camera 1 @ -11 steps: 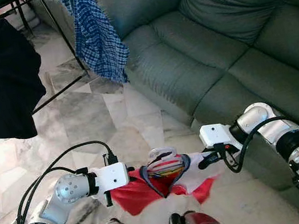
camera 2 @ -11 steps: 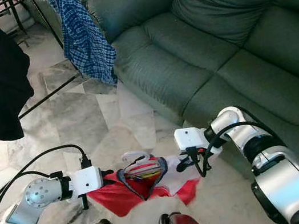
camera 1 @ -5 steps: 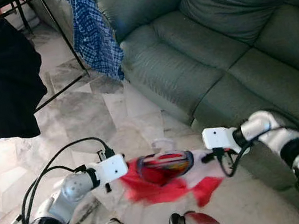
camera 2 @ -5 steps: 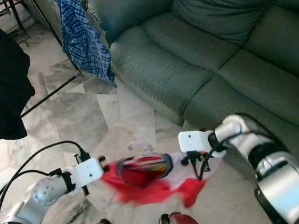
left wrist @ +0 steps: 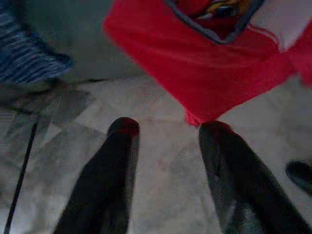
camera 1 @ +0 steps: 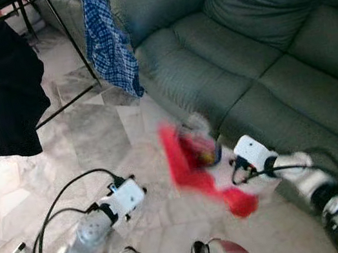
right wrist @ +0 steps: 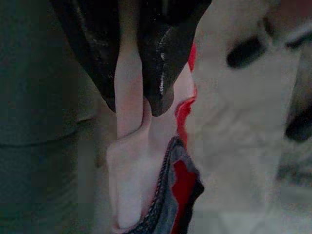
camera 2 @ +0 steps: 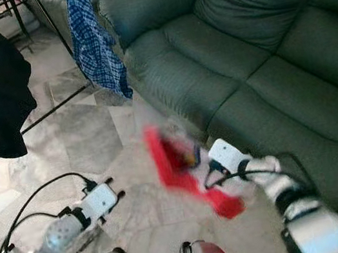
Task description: Hang hanger
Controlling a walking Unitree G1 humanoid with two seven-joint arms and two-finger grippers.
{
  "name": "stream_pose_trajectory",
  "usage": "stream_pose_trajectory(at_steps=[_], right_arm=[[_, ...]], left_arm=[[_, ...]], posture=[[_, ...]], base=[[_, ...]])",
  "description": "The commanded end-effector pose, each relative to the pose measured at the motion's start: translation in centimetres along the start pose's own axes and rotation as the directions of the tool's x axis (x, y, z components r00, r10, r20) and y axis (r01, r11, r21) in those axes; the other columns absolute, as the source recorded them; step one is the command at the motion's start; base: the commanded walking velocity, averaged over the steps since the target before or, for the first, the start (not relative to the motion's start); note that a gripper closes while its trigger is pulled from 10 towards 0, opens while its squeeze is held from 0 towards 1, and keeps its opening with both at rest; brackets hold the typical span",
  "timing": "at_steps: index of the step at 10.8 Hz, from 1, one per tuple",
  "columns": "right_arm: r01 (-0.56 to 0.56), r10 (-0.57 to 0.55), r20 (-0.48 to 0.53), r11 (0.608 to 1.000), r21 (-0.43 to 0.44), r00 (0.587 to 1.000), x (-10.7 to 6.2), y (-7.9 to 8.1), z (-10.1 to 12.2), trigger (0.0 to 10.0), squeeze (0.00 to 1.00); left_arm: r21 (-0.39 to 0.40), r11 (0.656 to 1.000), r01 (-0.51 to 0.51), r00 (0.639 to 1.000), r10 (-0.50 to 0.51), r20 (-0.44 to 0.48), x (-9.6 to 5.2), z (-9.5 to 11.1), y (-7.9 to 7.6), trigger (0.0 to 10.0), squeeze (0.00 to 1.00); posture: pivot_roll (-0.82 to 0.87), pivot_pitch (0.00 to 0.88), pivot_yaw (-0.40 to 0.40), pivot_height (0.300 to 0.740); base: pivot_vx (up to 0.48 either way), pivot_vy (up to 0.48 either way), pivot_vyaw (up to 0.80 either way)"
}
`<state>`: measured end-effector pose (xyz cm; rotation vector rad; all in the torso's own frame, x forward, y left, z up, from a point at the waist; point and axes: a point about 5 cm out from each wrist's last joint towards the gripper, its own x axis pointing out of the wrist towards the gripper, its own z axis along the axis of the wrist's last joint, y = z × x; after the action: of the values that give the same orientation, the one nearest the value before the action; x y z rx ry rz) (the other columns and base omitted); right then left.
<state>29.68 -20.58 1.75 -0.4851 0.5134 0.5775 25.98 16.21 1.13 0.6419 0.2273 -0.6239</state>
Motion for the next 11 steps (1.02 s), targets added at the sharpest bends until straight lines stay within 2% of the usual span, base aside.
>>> stream_pose_trajectory(at_steps=[1, 2, 3, 4, 5, 6, 7, 8, 9, 11], right_arm=[[0.094, -0.099, 0.084, 0.994, 0.062, 0.991, -0.2, -0.4, 0.5, 0.0, 0.0], [0.154, -0.171, 0.123, 0.979, 0.135, 0.978, -0.4, -0.3, 0.5, 0.0, 0.0], [0.183, -0.214, 0.158, 0.965, 0.189, 0.964, -0.5, -0.1, 0.5, 0.0, 0.0], [0.184, -0.232, 0.207, 0.956, 0.229, 0.95, -0.6, 0.7, 0.8, 10.0, 0.0], [0.162, -0.259, 0.275, 0.93, 0.329, 0.926, -0.5, 1.8, 1.5, 10.0, 0.0], [0.153, -0.28, 0.327, 0.918, 0.365, 0.903, -0.7, 2.9, 2.3, 10.0, 0.0], [0.134, -0.285, 0.384, 0.917, 0.375, 0.878, -0.9, 4.5, 3.0, 10.0, 0.0], [0.123, -0.271, 0.397, 0.925, 0.359, 0.877, -0.9, 5.1, 3.2, 10.0, 0.0], [0.09, -0.247, 0.401, 0.924, 0.373, 0.882, -1.0, 5.9, 3.2, 10.0, 0.0], [0.08, -0.238, 0.396, 0.923, 0.376, 0.887, -1.1, 6.1, 3.5, 10.0, 0.0]], left_arm=[[-0.103, 0.986, -0.13, 0.991, 0.131, 0.001, -0.2, 0.0, 0.7, 10.0, 1.0], [-0.221, 0.943, -0.25, 0.966, 0.258, 0.008, -0.3, 0.4, 1.6, 10.0, 1.0], [-0.32, 0.881, -0.348, 0.932, 0.361, -0.019, -0.7, 0.2, 2.5, 10.0, 1.0], [-0.41, 0.78, -0.472, 0.869, 0.49, -0.068, -1.4, -0.2, 3.5, 10.0, 1.0], [-0.45, 0.664, -0.597, 0.781, 0.61, -0.136, -2.2, -0.9, 4.6, 10.0, 1.0], [-0.488, 0.63, -0.604, 0.769, 0.621, -0.15, -2.4, -1.0, 4.8, 10.0, 1.0], [-0.469, 0.619, -0.63, 0.749, 0.644, -0.157, -2.6, -1.0, 5.1, 10.0, 1.0], [-0.455, 0.631, -0.628, 0.752, 0.643, -0.147, -2.5, -0.9, 5.2, 10.0, 1.0], [-0.477, 0.645, -0.596, 0.766, 0.635, -0.099, -2.2, 0.0, 5.2, 10.0, 0.0], [-0.49, 0.649, -0.582, 0.773, 0.628, -0.088, -1.8, 0.4, 5.1, 10.0, 0.0]], posture=[[0.04, 0.128, -0.084, 0.74], [0.04, 0.115, -0.084, 0.74], [0.03, 0.112, -0.081, 0.74], [0.03, 0.1, -0.08, 0.74], [0.03, 0.08, -0.082, 0.74], [0.03, 0.069, -0.08, 0.74], [0.02, 0.05, -0.071, 0.74], [0.02, 0.046, -0.067, 0.74], [0.03, 0.041, -0.061, 0.74], [0.03, 0.037, -0.063, 0.74]], base=[[0.0, 0.0, 0.0], [0.0, 0.0, 0.0], [0.0, 0.0, 0.0], [0.0, 0.0, 0.0], [0.0, 0.0, 0.0], [0.0, 0.0, 0.0], [0.0, 0.0, 0.0], [0.0, 0.0, 0.78], [0.0, 0.0, 0.76], [0.259, 0.0, 0.58]])
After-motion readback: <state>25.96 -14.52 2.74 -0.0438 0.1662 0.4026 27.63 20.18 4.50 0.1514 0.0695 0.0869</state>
